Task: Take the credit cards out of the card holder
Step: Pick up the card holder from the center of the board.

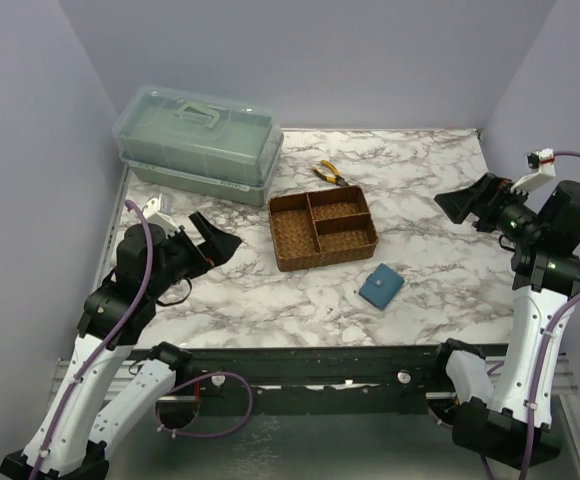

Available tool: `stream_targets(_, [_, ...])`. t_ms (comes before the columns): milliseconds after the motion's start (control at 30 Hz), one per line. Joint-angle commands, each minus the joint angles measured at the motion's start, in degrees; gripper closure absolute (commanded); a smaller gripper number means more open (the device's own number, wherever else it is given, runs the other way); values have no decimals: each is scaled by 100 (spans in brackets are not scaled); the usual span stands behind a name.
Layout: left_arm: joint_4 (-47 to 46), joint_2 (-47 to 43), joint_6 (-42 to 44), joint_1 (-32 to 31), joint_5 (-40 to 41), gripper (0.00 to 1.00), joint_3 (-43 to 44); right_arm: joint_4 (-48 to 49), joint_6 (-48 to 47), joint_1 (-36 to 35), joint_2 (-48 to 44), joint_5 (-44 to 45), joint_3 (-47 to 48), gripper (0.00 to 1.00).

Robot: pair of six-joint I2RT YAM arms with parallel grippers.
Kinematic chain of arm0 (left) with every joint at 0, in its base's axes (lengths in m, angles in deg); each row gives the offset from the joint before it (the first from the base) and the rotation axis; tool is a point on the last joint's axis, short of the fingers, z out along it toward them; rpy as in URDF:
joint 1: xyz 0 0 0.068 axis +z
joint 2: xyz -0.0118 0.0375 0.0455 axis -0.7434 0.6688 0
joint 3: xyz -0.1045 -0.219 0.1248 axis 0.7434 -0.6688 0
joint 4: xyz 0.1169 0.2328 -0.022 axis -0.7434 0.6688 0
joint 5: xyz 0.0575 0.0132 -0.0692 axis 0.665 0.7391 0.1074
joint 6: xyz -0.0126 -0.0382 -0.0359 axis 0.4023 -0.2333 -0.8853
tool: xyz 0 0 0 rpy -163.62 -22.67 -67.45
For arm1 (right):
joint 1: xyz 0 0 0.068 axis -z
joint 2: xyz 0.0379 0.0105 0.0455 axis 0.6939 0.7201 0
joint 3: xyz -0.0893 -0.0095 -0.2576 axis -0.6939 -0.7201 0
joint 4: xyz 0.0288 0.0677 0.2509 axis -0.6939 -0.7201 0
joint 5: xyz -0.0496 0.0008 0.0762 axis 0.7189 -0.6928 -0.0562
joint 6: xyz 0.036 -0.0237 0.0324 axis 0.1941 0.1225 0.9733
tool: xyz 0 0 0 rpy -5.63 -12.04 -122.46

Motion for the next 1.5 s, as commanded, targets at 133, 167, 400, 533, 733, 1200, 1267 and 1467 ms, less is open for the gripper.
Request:
stream_targets(133, [-275, -42, -499, -6, -433, 1, -313, -98, -365, -13, 207, -106, -58, 0])
stream_targets(167, [-303, -50, -536, -10, -474, 1, -353, -132, -451, -13, 228, -177, -63, 0])
stream_targets(400, [-411, 23, -561, -11, -960, 1, -504, -839, -2080, -7, 585, -1254, -85, 0])
stream_targets(533, [-492, 399, -606, -12, -1623, 1, -600, -1809, -3548, -11, 970, -2074, -33, 0])
stream_targets(733, [-726, 692, -671, -327, -1890, 1, -756, -2933, -5691, -40, 1313, -2081, -160, 0])
stream_targets(1200, [-1867, 983, -1438, -1564, -1375, 1, -1672, -3071, -10058, -689, 1831, -1356, -1724, 0])
stream_targets(1267, [-2019, 952, -1590, -1659, -1310, 1, -1822, -2695, -10195, -753, 1934, -1239, -1939, 0])
stream_targets(1467, [-2919, 1257, -2080, -2587, -583, 1, -2249, -1329, -8176, -1431, 2700, -532, -1948, 0])
